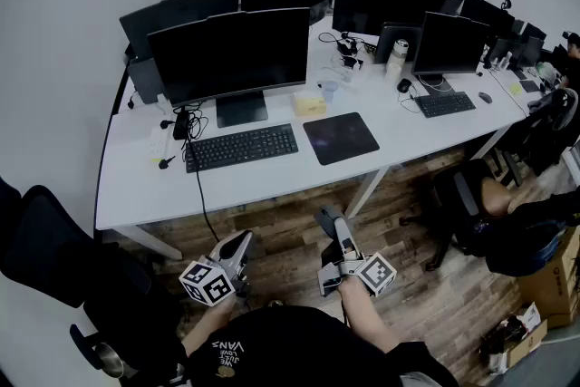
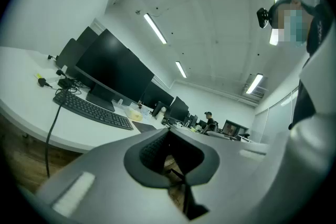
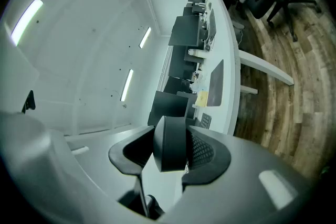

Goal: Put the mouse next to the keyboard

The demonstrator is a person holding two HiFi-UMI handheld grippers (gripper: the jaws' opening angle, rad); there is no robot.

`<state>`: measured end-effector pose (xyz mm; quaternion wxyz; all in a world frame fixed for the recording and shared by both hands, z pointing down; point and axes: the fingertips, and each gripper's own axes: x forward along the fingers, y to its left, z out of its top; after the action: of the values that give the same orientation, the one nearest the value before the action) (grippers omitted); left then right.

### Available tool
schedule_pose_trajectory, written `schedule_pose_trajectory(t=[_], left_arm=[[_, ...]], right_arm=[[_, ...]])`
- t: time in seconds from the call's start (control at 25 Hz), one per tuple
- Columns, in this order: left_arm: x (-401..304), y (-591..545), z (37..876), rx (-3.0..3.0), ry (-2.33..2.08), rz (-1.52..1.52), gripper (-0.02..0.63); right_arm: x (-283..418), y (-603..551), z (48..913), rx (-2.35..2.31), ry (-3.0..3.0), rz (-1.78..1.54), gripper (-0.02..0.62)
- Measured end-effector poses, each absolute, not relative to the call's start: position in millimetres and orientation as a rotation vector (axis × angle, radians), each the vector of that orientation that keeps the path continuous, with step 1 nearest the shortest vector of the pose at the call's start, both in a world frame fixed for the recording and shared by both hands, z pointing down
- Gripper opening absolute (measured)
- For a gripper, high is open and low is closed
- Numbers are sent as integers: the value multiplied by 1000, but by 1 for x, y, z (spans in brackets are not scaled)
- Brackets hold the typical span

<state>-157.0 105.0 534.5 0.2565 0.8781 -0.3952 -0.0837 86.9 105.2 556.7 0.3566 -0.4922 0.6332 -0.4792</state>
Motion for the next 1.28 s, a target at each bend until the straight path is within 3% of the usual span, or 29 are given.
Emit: schedule_pose_trajectory(t=[0.36,1.28], left_arm=[[-172,71,542,2382,-993,-207,2],[-101,-53,550,2257,-1233,-330,2]], right_arm=[[73,85,565,-1295,1547,-1229,176],[143,-93,581,-1263,1665,-1387,176]])
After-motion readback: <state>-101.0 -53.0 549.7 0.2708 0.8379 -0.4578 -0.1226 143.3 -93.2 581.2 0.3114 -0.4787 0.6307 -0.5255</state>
